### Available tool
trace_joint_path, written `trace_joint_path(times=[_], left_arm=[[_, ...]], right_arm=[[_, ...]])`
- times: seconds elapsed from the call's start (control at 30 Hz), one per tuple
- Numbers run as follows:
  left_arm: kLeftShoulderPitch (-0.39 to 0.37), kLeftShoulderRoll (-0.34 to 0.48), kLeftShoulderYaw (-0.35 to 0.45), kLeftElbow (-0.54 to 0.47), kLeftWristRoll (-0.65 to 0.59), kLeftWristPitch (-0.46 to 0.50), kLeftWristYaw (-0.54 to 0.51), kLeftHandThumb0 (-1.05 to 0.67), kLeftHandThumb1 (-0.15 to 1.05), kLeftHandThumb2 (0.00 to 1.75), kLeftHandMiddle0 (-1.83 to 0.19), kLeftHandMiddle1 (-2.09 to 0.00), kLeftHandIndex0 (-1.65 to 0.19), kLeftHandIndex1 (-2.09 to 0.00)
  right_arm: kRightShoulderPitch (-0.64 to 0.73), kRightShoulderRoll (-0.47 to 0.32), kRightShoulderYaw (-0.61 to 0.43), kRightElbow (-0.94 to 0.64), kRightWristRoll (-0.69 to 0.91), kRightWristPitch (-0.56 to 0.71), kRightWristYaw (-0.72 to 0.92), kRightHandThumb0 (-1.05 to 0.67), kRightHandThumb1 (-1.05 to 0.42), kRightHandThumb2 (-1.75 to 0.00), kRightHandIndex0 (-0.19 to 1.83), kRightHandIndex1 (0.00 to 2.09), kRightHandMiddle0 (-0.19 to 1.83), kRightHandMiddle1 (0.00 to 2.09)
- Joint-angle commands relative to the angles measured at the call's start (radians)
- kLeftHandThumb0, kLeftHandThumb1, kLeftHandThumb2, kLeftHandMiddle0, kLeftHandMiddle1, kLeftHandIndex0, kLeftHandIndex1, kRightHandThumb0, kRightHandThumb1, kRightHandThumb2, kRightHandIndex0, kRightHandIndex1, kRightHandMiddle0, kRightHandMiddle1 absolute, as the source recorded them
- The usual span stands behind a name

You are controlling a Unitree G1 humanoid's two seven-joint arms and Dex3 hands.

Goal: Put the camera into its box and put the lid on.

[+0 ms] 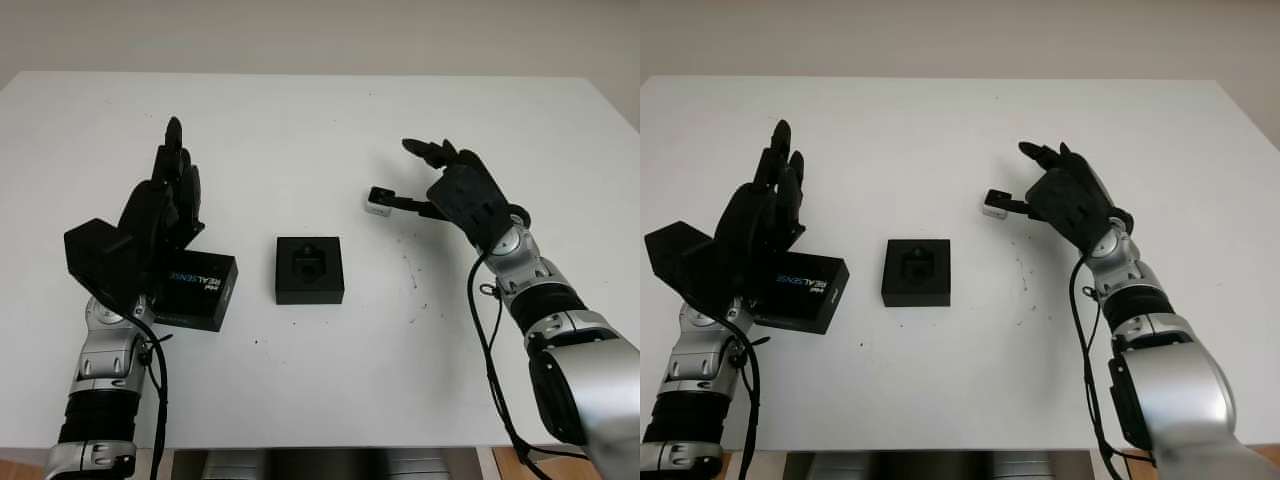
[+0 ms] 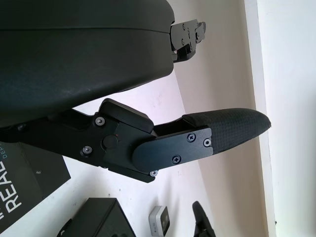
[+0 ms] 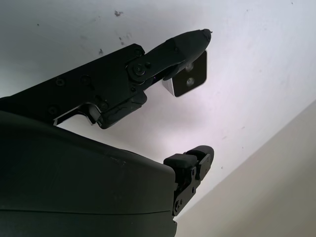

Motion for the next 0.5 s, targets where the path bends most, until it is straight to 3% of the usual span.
trace_joint_path(times=[0.0, 0.47], left_arm=[[-0.003, 0.010, 0.001, -0.007, 0.000, -0.002, -0.001, -0.90, 1.05, 0.70, 0.19, 0.00, 0.19, 0.00], [-0.014, 0.013, 0.004, 0.007, 0.001, 0.003, 0.002, -0.91, 1.05, 0.68, 0.19, 0.00, 0.19, 0.00]], right_arm=[[-0.027, -0.013, 0.003, 0.017, 0.005, -0.017, 0.009, -0.62, -0.82, -0.05, -0.12, 0.04, 0.42, 0.14], [0.002, 0.015, 0.044, 0.051, -0.026, -0.080, -0.044, -0.59, -0.79, -0.05, -0.11, 0.06, 0.51, 0.15]])
